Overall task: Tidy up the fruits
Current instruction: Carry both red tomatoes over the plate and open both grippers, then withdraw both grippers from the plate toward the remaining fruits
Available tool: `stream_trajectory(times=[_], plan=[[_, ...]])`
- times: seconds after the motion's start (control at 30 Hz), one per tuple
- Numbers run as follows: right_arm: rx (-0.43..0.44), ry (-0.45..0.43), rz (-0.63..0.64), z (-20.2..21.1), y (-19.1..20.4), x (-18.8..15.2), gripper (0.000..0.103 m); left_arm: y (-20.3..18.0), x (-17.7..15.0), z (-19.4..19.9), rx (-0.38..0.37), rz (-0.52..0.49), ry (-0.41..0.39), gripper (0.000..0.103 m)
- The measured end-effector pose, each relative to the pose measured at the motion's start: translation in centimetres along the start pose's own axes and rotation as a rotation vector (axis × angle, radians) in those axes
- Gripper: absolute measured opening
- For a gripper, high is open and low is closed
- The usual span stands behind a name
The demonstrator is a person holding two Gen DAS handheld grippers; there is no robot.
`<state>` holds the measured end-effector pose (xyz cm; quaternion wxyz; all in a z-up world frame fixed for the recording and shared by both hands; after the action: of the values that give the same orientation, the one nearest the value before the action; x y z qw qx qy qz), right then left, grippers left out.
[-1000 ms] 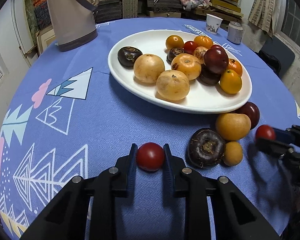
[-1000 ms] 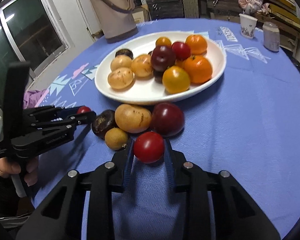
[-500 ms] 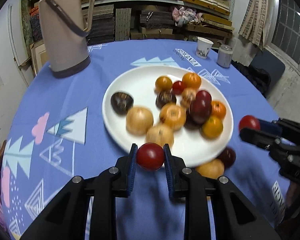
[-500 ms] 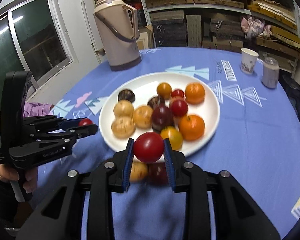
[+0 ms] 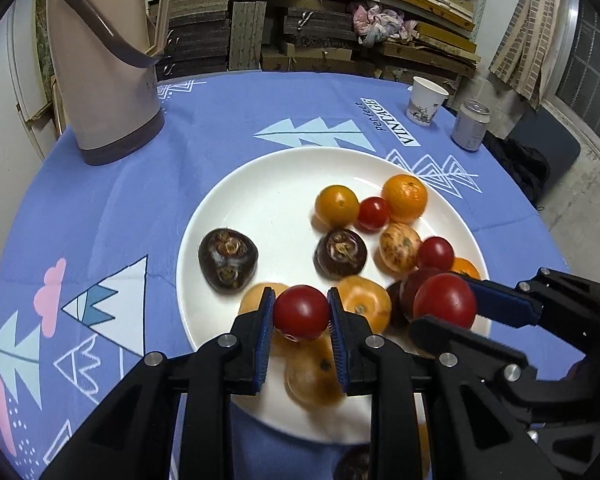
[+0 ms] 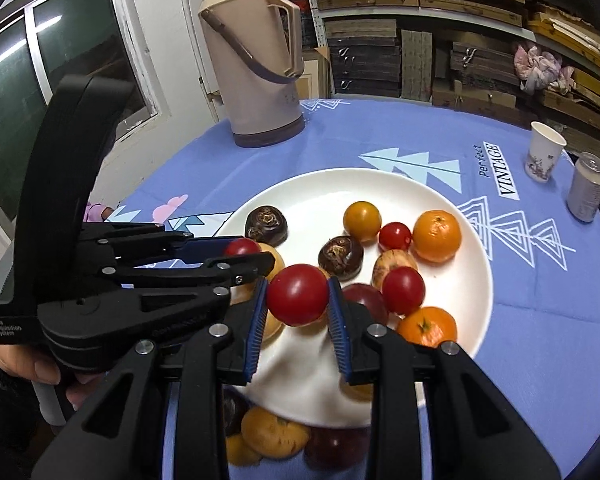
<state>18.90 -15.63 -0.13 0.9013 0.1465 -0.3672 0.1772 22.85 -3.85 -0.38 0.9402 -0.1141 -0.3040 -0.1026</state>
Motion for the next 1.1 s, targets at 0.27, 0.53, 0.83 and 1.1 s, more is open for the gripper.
stream_trajectory(times=[0.27, 0.53, 0.83, 1.1], plan=[[0.005, -0.008, -0.048, -1.5, -1.3, 0.3, 0.031, 1.0, 0.7, -0.8, 0.015, 0.032, 0.006, 0.046], [-0.021, -0.055, -0.085, 0.0, -2.1, 0.2, 0.049, 1.2, 0.6, 0.4, 0.036, 0.036, -0.018, 0.058], [-0.028, -0.087, -0.096, 3.6, -2.2, -1.6, 0.056, 0.8, -0.8, 2.1, 0.038, 0.033, -0.027, 0.058], [-0.029, -0.08, -0.095, 6.0, -1.4, -4.2, 0.057, 0.0, -2.2, 4.0, 0.037, 0.026, -0.043, 0.058]])
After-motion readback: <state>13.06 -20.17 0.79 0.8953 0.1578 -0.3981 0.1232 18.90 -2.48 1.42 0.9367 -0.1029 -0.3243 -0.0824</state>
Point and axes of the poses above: each gripper's, at about its wrist camera, not at the fingertips, and z roughly against the way its jaws point, y to its left, x to its top, the point moved 1 cm from there along -z, roughly the way its jaws point, and after that the axes turned 5 degrees about -x, right-handed, at the moved point
